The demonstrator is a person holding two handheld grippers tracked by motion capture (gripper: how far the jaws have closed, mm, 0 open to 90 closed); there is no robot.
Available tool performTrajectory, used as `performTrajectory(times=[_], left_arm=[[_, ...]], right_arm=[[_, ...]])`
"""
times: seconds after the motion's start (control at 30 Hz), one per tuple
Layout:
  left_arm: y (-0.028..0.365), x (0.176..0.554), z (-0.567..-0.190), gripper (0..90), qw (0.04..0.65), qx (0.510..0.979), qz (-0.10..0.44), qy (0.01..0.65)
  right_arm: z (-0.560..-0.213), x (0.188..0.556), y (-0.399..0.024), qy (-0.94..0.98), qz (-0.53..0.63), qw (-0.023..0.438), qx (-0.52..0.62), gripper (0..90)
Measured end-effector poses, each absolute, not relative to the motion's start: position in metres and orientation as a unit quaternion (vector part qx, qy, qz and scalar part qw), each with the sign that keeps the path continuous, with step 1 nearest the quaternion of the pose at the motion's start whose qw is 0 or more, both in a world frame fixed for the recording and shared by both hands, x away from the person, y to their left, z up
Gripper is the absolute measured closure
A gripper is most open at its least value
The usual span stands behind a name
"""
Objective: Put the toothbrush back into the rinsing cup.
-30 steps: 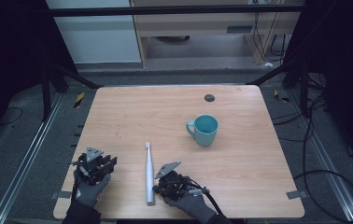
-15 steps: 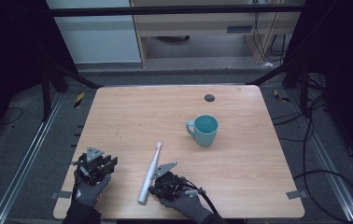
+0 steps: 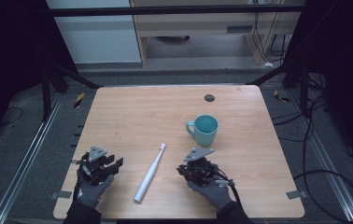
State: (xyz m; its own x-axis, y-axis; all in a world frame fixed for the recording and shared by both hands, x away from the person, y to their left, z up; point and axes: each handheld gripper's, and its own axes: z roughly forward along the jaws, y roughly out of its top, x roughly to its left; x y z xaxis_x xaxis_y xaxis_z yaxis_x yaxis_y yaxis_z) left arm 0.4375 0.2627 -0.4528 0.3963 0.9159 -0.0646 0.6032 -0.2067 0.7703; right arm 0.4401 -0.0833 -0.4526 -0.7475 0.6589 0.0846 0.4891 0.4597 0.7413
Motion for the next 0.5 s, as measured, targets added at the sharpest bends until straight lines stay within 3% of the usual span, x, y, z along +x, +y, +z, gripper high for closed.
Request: performTrajectory(times=[0.2,0.5], left_arm=[[0.252,0.438,-0.452,46.6,0.362,0.768,0.191,0.492],[0.241,0.435,-0.446,41.1,0.36,0.779,0.183,0.48]], right_arm=[[-0.452,0.442,-0.141,0.812,0.388,0.174,0.4,61.8],[-0.455,0.448,-0.175,0.787,0.363,0.231,0.442,42.7]])
